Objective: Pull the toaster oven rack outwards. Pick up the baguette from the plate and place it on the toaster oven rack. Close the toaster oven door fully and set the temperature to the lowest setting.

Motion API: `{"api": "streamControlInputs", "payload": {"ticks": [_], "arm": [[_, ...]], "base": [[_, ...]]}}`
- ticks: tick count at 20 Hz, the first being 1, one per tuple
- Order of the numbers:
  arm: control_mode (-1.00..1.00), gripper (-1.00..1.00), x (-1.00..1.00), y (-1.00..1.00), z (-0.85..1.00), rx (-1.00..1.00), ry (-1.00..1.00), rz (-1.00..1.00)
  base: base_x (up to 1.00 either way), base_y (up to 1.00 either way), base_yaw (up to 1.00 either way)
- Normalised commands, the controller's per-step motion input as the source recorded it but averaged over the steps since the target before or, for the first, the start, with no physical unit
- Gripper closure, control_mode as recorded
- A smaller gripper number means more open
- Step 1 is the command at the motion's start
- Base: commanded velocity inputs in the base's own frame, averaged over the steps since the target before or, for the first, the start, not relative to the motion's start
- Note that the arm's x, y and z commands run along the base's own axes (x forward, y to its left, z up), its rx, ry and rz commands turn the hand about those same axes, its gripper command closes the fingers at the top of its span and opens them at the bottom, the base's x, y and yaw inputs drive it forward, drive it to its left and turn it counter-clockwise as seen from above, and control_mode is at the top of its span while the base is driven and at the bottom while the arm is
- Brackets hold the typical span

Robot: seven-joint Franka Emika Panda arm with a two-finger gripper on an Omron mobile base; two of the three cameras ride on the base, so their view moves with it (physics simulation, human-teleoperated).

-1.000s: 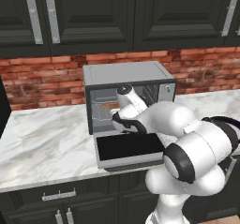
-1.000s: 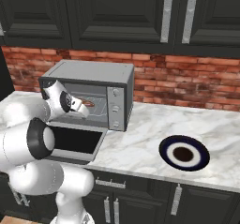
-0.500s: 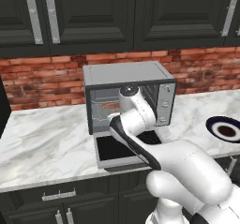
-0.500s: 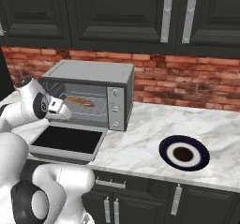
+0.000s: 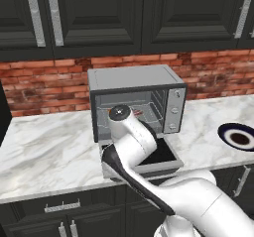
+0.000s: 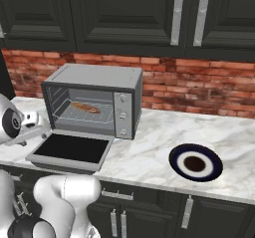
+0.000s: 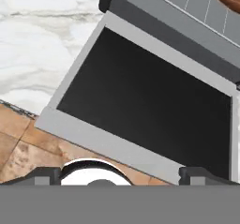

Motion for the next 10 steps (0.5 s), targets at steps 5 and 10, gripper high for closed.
{"api": "streamControlInputs", "payload": {"ticks": [5, 10], "arm": [[-1.0, -1.0, -0.78, 0.43, -0.05, -0.27, 0.07, 0.35], [-1.0, -1.0, -0.47, 0.32, -0.23, -0.29, 0.0, 0.23]], "base": [[0.0, 0.0, 0.0], [0.0, 0.0, 0.0]]}}
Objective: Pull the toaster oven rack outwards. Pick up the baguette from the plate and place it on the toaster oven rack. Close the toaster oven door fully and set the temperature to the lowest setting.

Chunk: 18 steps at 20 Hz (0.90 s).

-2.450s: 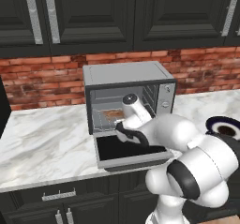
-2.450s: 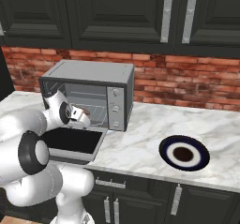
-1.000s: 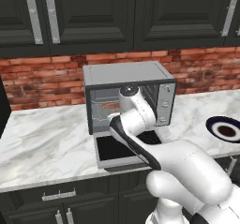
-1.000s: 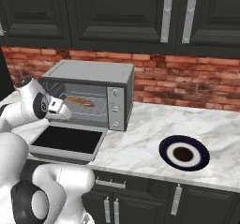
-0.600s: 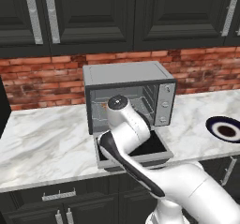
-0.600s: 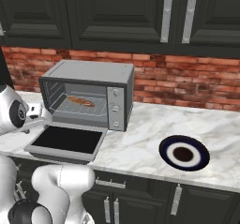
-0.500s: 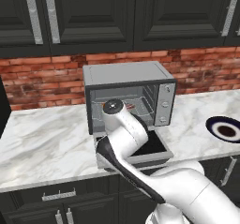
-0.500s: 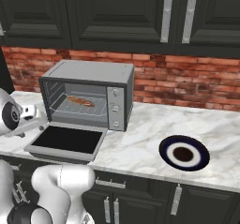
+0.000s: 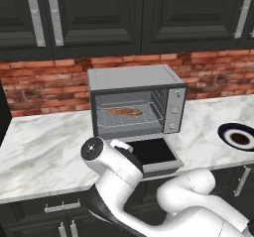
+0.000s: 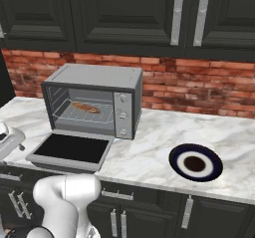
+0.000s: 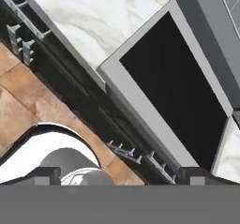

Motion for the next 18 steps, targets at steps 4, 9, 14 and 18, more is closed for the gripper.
{"api": "streamControlInputs", "payload": {"ticks": [4, 9, 14, 18], "arm": [[-1.0, -1.0, 0.09, 0.08, -0.29, -0.22, 0.0, 0.13], [-1.0, -1.0, 0.38, 0.0, -0.27, -0.16, 0.0, 0.12], [-1.0, -1.0, 0.3, 0.0, -0.32, -0.15, 0.0, 0.09], [-1.0, -1.0, 0.1, 0.0, -0.36, -0.14, 0.0, 0.07]], "base": [[0.0, 0.0, 0.0], [0.0, 0.0, 0.0], [0.0, 0.0, 0.0], [0.0, 0.0, 0.0]]}}
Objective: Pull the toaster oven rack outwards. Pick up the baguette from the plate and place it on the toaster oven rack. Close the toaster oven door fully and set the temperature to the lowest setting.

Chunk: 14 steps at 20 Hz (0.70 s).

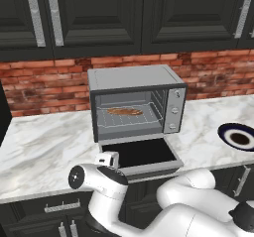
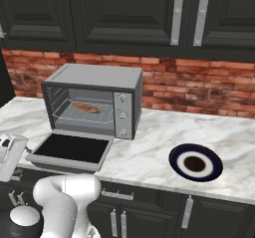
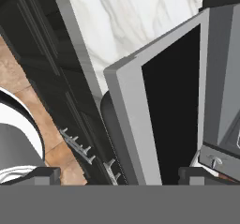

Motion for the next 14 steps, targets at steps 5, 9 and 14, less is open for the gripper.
{"api": "streamControlInputs", "payload": {"ticks": [5, 9, 14], "arm": [[-1.0, -1.0, 0.21, 0.0, -0.27, -0.14, 0.0, 0.06], [-1.0, -1.0, 0.33, 0.0, -0.28, -0.12, 0.0, 0.06], [-1.0, -1.0, 0.26, 0.0, -0.27, -0.07, 0.0, 0.07]], "base": [[0.0, 0.0, 0.0], [0.0, 0.0, 0.0], [0.0, 0.0, 0.0]]}}
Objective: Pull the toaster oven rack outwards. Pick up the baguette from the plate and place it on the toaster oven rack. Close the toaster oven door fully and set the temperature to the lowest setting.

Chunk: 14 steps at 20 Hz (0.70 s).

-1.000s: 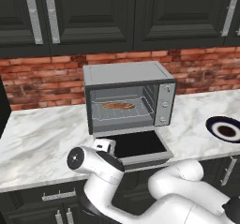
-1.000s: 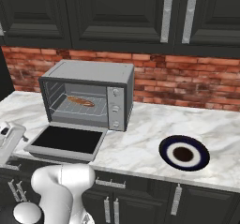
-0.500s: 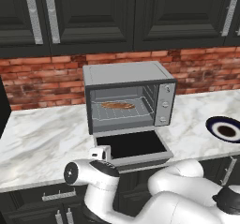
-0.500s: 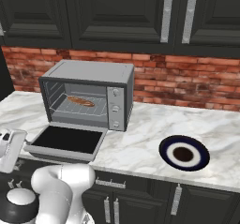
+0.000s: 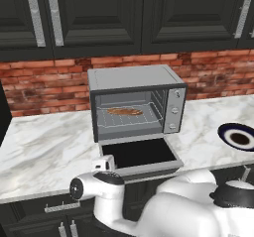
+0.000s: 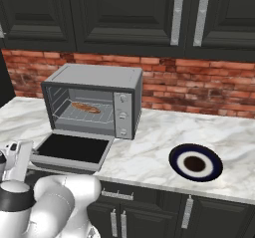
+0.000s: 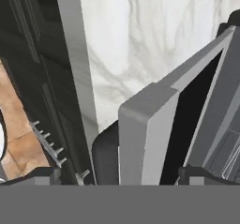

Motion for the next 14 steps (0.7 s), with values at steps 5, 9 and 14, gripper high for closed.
{"api": "streamControlInputs", "payload": {"ticks": [5, 9, 14], "arm": [[-1.0, -1.0, 0.3, 0.0, -0.17, -0.06, 0.0, 0.07], [-1.0, -1.0, 0.37, 0.0, -0.04, -0.01, -0.02, 0.13], [-1.0, -1.0, 0.25, 0.0, 0.1, 0.0, -0.12, 0.12]], "base": [[0.0, 0.0, 0.0], [0.0, 0.0, 0.0], [0.0, 0.0, 0.0]]}}
